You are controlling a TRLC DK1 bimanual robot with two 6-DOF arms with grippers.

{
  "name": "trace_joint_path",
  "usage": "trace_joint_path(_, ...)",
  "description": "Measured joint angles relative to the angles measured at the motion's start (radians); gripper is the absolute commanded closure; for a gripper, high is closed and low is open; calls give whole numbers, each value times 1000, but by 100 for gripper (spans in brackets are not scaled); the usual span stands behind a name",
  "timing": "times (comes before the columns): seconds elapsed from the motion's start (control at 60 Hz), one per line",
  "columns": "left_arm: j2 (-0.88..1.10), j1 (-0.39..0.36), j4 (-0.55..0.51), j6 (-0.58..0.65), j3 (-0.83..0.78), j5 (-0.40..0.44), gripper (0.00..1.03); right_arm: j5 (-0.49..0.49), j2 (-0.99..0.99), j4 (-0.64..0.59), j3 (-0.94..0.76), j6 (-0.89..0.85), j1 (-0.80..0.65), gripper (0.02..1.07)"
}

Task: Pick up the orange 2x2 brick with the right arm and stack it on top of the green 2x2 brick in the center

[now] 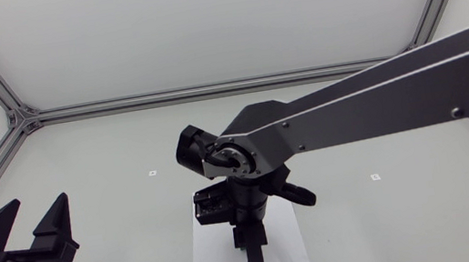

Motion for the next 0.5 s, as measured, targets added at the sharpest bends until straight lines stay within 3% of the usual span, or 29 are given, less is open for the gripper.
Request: trace_joint_path(0.5, 0, 0, 0, 0, 0, 0, 4, -36, 24, -18, 26, -8, -13, 101)
